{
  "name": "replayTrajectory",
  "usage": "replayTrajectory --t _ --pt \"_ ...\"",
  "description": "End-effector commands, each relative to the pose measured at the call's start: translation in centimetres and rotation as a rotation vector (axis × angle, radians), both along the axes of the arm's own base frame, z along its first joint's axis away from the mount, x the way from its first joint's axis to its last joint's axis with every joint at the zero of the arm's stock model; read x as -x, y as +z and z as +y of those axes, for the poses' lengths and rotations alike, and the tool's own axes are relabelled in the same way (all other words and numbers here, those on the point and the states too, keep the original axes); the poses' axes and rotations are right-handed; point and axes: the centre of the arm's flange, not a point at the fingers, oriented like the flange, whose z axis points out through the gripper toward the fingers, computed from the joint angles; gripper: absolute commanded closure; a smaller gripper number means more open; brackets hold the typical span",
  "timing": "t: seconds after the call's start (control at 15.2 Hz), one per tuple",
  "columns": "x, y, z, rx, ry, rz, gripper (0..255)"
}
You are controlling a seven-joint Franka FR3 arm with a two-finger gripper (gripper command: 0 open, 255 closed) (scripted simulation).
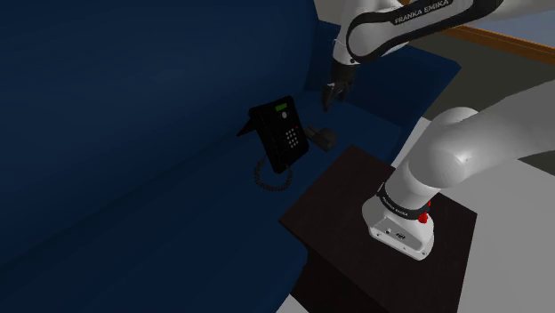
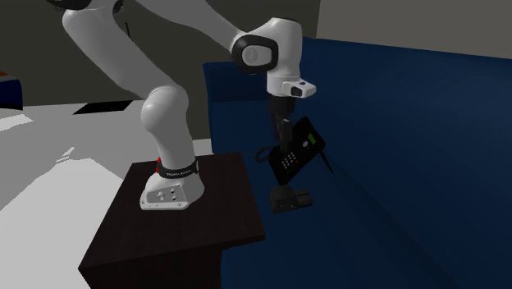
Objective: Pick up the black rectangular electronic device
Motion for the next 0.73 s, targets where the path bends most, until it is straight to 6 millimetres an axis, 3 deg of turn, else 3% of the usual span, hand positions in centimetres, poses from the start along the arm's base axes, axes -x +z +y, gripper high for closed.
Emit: replayTrajectory --t 0.0,0.59,0.66 --pt "-0.5 -2.3 -1.3 -0.01 0.005 -0.011 0" --pt "-2.4 -13.5 -5.3 -0.056 0.028 -0.046 0" --pt "-2.5 -13.6 -5.4 -0.057 0.028 -0.046 0"
